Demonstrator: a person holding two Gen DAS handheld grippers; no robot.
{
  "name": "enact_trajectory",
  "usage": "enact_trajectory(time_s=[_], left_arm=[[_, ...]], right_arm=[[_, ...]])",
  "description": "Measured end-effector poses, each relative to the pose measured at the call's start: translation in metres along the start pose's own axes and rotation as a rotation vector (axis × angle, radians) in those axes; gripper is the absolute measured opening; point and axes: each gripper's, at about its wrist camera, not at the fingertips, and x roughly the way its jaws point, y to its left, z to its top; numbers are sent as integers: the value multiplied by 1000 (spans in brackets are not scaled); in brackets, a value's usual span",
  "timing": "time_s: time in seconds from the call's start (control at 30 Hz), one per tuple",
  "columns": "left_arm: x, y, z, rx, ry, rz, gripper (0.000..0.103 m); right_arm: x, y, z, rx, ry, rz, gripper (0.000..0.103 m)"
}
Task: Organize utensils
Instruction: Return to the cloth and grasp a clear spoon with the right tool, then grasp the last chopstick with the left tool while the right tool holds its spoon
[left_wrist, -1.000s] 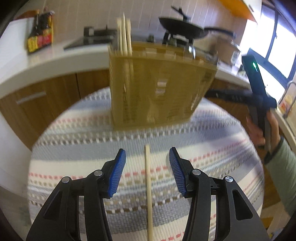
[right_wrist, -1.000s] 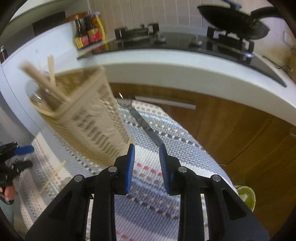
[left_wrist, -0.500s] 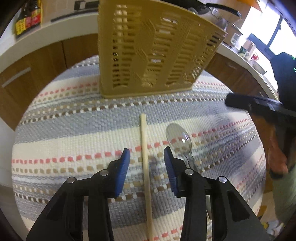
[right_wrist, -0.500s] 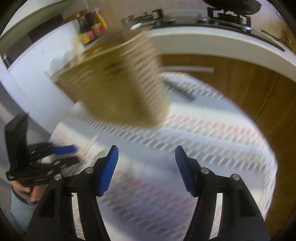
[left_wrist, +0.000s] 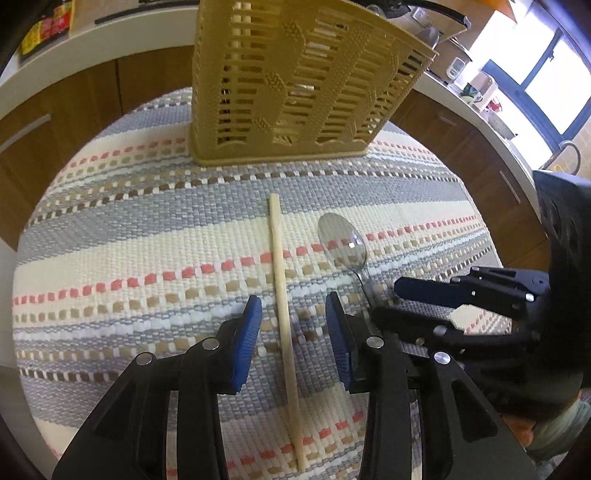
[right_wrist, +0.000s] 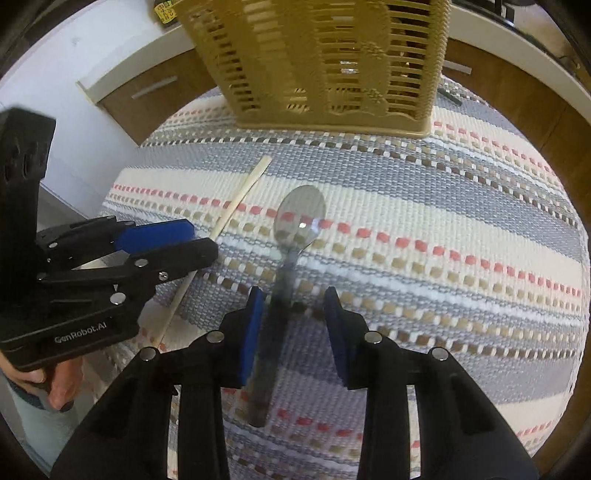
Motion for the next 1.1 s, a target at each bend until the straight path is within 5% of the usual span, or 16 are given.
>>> enact_trajectory(time_s=[0.1, 0.2, 0.43, 0.57, 0.67, 0.87, 1.03, 1.1], left_arm=[[3, -4, -3, -3, -4, 12, 34], [4, -6, -5, -17, -14, 23, 33], [-2, -12, -28, -48, -63, 50, 33], [2, -36, -36, 15, -53, 215, 29], [6, -49, -40, 36, -52, 353, 4], [-11, -45, -62, -87, -47, 214, 4], [-16, -46, -77, -95, -21, 133, 6], [-19, -43, -76, -106, -18, 102, 18]], right_arm=[[2, 14, -5, -46, -35, -78, 30], [4, 22, -15, -87, -88, -160, 18], [-10, -9, -31, 12, -122, -85, 10], [-21, -22, -38, 21, -124, -85, 10], [-30, -32, -41, 24, -121, -100, 10], [-41, -63, -51, 73, -84, -124, 10], [-43, -81, -58, 96, -49, -92, 11], [-41, -81, -54, 98, -25, -53, 14]])
